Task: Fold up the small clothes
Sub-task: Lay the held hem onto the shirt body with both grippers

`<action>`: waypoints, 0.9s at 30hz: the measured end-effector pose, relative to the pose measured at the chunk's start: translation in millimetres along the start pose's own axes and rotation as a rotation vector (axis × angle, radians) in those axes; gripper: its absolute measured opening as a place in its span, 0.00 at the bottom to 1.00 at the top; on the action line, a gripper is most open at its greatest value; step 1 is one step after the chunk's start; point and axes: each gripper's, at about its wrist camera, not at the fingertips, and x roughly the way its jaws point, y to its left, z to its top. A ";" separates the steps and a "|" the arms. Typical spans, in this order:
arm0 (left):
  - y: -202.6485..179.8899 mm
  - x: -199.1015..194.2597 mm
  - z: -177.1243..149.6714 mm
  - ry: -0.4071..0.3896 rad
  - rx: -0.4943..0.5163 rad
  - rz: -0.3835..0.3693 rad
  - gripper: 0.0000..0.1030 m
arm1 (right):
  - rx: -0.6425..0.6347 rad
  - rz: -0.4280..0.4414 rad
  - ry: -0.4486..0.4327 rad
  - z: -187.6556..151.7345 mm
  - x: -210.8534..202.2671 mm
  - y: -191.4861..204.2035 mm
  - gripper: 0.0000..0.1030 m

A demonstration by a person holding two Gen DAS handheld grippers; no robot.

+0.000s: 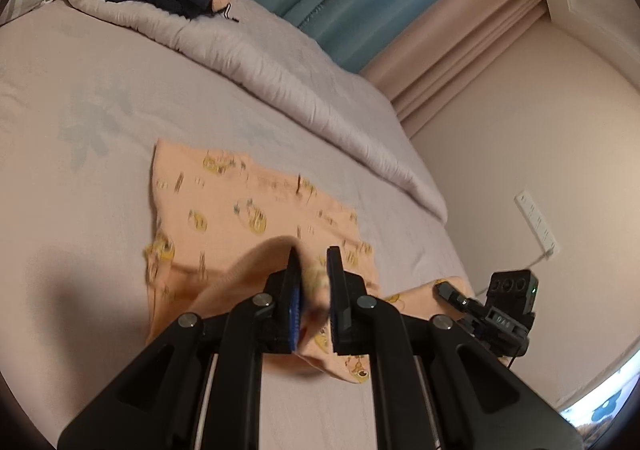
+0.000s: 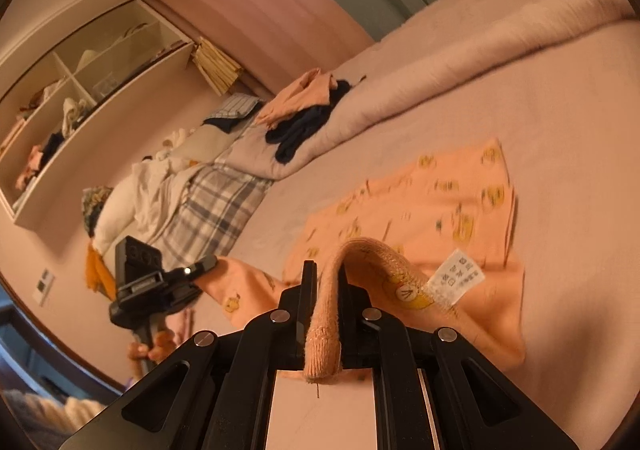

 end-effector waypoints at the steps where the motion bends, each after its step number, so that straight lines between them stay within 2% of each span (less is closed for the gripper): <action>1: 4.8 4.1 5.5 -0.003 -0.018 -0.015 0.07 | -0.014 -0.012 -0.002 3.6 2.9 -0.4 0.11; 8: 44.4 42.1 16.1 0.067 -0.147 -0.020 0.07 | -0.026 -0.054 0.032 22.3 36.4 -17.0 0.11; 12: 57.0 49.5 20.0 0.066 -0.176 -0.017 0.07 | -0.032 -0.074 0.053 24.8 49.4 -25.0 0.11; 17: 68.3 55.8 32.8 0.019 -0.252 -0.095 0.06 | -0.035 -0.056 0.029 40.0 55.9 -22.8 0.11; 19: 72.7 54.4 38.0 -0.028 -0.295 -0.152 0.05 | -0.027 -0.035 0.002 48.1 56.1 -20.7 0.11; 21: 79.7 54.8 45.0 -0.074 -0.346 -0.192 0.04 | -0.026 -0.050 -0.008 55.8 60.8 -20.0 0.10; 24: 83.8 57.2 57.3 -0.100 -0.352 -0.146 0.04 | 0.010 -0.140 0.013 66.6 76.7 -27.9 0.10; 27: 90.1 61.9 62.5 -0.051 -0.348 -0.054 0.05 | 0.098 -0.273 0.064 73.3 95.3 -48.8 0.11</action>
